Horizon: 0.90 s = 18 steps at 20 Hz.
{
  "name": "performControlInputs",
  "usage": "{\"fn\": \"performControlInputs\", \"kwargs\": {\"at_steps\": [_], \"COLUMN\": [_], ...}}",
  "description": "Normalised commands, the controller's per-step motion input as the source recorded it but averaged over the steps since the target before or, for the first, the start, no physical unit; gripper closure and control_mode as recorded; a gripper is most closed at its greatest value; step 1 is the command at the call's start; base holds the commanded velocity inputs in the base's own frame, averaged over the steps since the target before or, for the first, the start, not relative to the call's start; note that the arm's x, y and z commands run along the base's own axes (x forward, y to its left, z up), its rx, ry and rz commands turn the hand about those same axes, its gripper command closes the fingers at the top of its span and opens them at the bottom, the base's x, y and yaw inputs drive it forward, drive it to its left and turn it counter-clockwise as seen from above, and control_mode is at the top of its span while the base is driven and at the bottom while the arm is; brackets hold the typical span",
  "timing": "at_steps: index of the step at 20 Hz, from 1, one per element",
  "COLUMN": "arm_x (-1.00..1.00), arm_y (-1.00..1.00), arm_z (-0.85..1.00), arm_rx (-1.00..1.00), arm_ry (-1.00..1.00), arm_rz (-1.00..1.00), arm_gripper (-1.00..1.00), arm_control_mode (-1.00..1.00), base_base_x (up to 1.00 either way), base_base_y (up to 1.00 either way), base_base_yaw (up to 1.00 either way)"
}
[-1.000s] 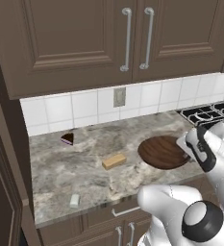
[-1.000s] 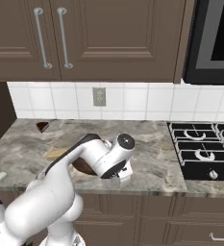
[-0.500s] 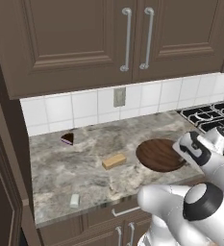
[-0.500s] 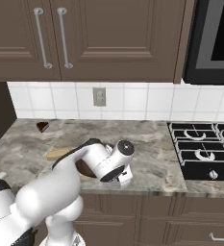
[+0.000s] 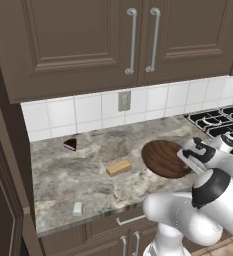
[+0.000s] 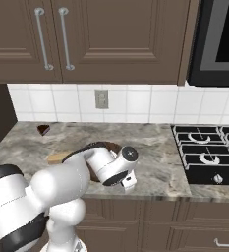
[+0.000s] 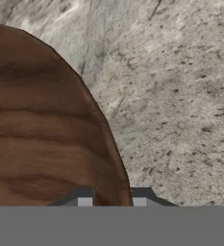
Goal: Pick both bowls and place them on the counter. Then place the cream cheese stick in one bowl and place the marshmallow in the other bowl.
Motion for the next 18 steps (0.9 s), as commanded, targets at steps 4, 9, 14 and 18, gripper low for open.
{"fn": "performControlInputs", "kwargs": {"at_steps": [4, 9, 14, 18], "arm_x": [0.0, -0.15, -0.66, -0.9], "arm_y": [0.01, -0.01, -0.02, 0.03], "arm_z": [0.0, 0.17, 0.31, 0.35], "arm_rx": [0.0, 0.0, 0.0, 0.0], "arm_ry": [0.0, 0.0, 0.0, 0.0], "arm_rz": [-0.01, -0.05, -0.11, -0.07], "arm_gripper": [-1.0, -1.0, -1.0, -1.0], "arm_control_mode": [-1.0, -1.0, -1.0, -1.0], "base_base_x": [0.0, 0.0, 0.0, 0.0], "base_base_y": [0.0, 0.0, 0.0, 0.0], "base_base_yaw": [0.0, 0.0, 0.0, 0.0]}}
